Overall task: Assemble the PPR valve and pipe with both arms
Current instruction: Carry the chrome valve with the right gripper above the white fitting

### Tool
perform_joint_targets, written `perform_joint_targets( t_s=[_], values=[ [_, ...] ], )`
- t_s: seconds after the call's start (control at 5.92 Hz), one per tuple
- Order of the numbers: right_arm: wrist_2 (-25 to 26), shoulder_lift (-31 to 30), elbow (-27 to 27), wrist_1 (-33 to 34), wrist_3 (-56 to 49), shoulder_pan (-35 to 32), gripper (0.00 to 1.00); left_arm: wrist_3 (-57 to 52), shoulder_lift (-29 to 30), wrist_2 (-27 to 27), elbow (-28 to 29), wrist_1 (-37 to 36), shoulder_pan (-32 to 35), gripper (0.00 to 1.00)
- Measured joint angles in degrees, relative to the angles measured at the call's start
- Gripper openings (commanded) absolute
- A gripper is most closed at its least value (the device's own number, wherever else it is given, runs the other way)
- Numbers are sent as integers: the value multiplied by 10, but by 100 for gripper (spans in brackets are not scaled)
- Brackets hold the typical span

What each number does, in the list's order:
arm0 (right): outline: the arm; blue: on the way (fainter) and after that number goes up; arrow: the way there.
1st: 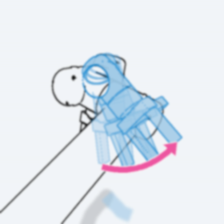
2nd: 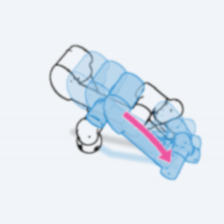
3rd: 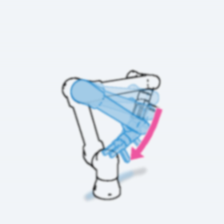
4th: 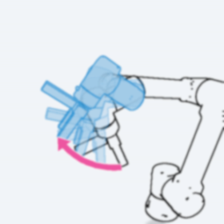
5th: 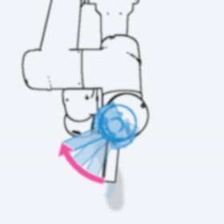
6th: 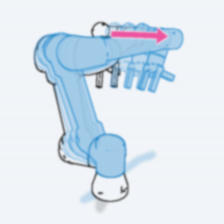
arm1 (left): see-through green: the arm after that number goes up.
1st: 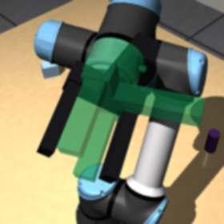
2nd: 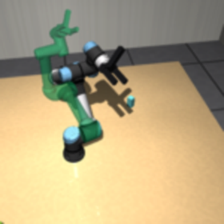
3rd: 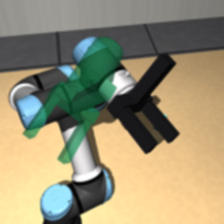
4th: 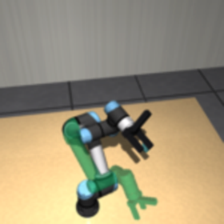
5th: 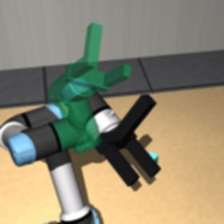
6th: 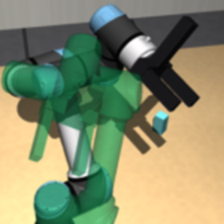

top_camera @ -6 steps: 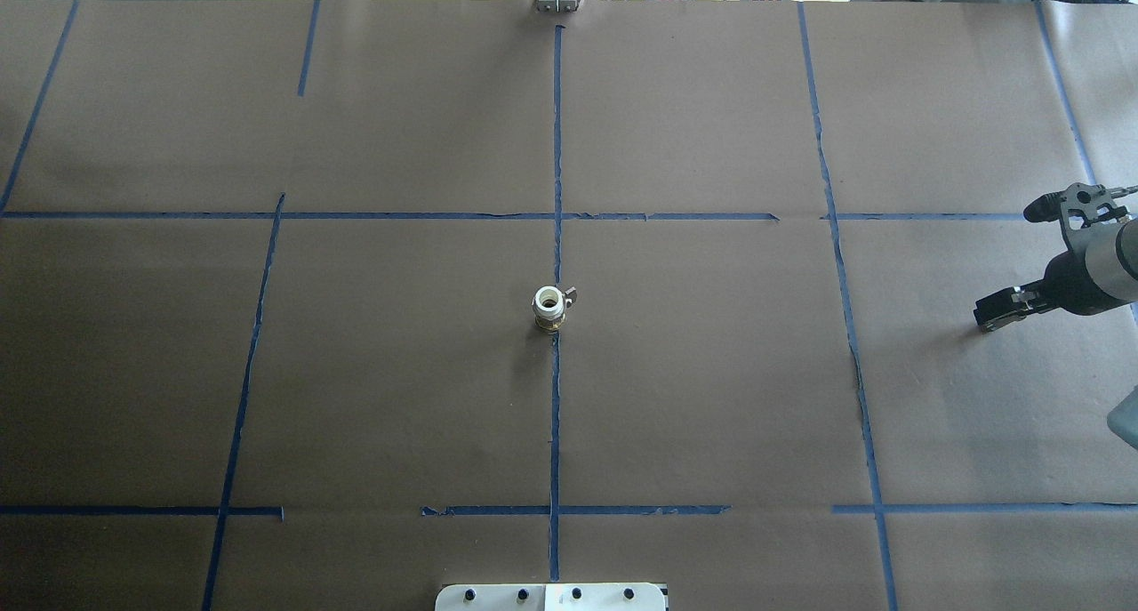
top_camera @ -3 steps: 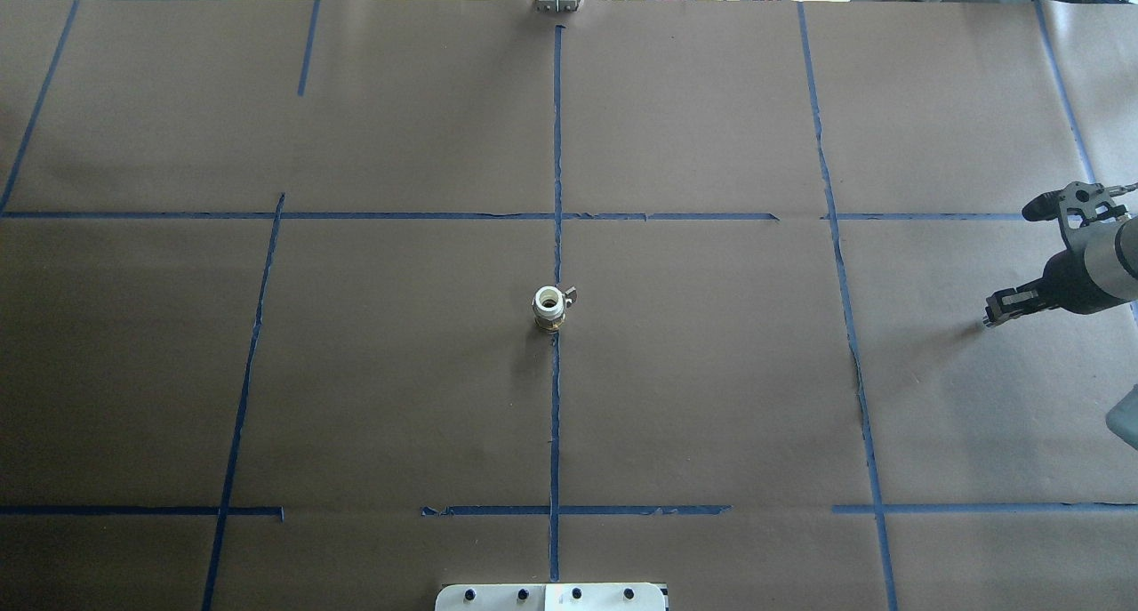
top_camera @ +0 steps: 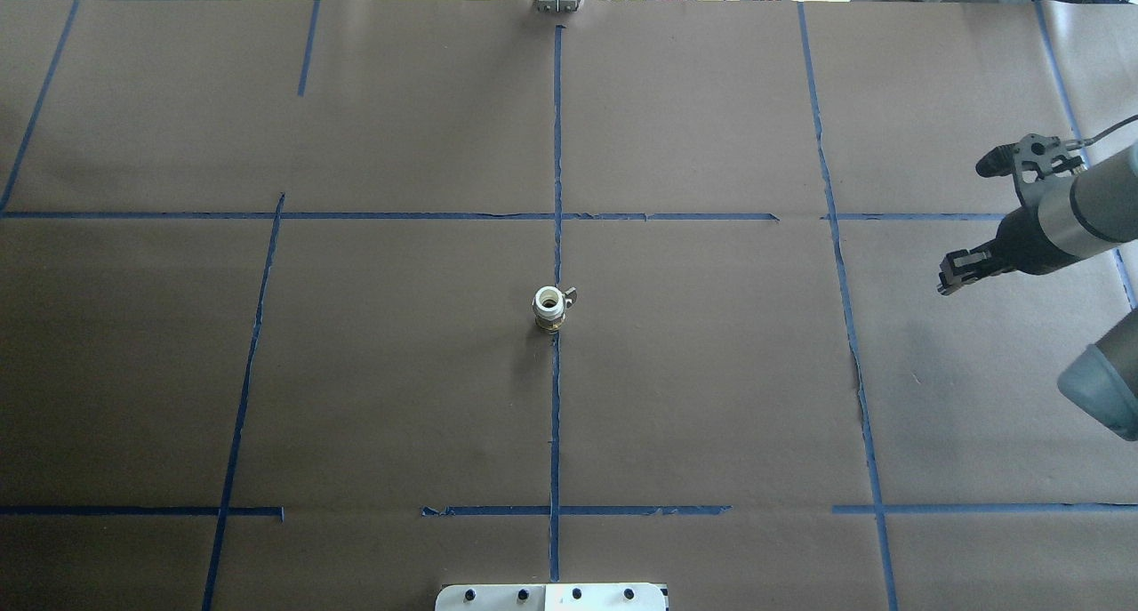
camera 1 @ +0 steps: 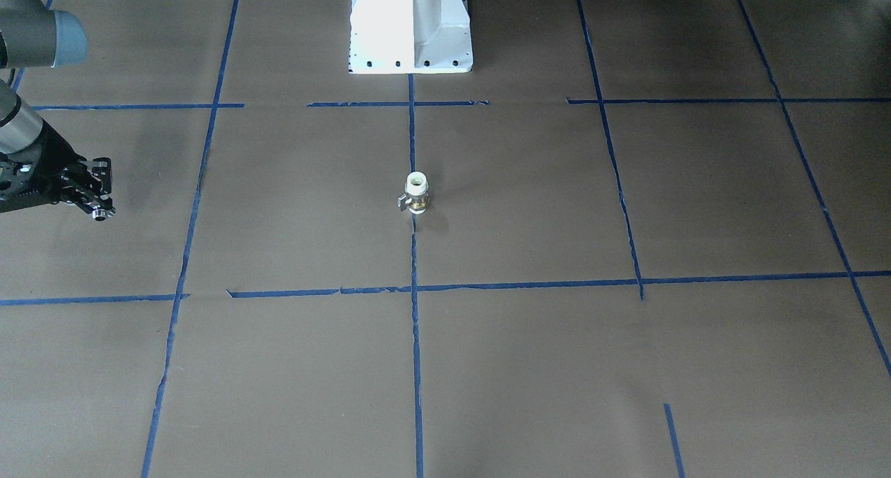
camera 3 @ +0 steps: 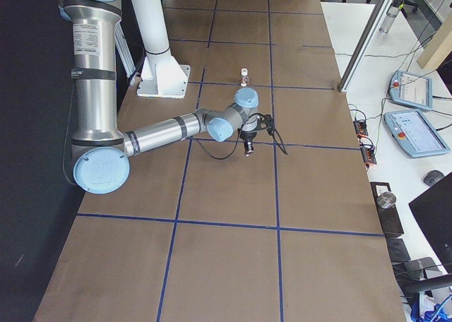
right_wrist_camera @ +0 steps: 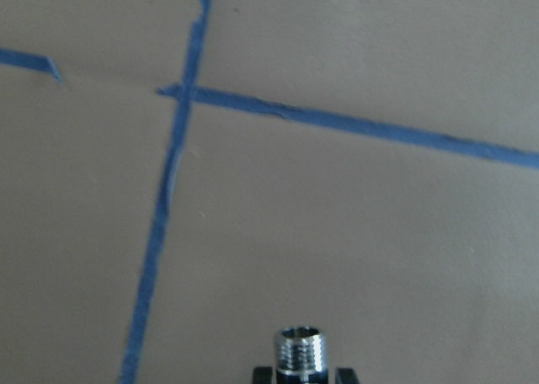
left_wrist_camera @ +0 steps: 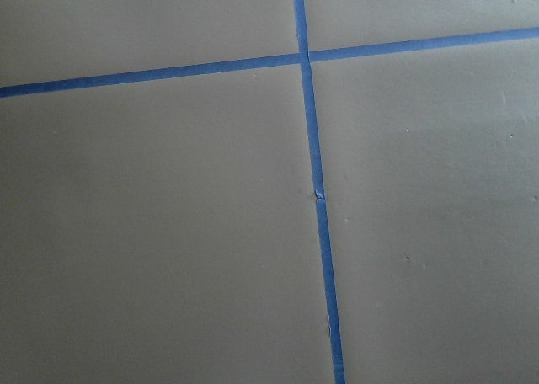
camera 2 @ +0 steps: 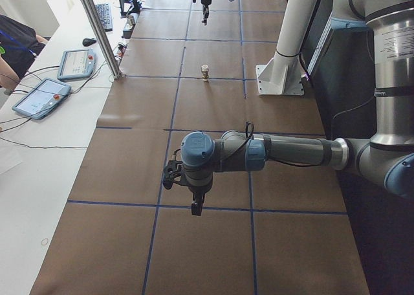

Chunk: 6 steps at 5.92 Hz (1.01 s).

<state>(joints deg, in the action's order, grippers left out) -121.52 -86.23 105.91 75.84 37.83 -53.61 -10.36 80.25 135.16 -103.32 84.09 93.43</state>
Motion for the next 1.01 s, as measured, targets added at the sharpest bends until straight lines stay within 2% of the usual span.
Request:
perform_joint_targets(
  t_s=[0.17,0.34,0.68,1.01],
  values=[
    [0,84,15,117,27,10,1,0,0,-1,1,-1,0,100],
    [3,160,19,183,103,40,1,1,0,-1,1,-1,0,100],
    [18,287,-6,221,249,103,0,9,0,-4,1,-2,0,100],
    [61,400,-72,231,334,154,0,35,0,-5,1,-1,-11,100]
  ],
)
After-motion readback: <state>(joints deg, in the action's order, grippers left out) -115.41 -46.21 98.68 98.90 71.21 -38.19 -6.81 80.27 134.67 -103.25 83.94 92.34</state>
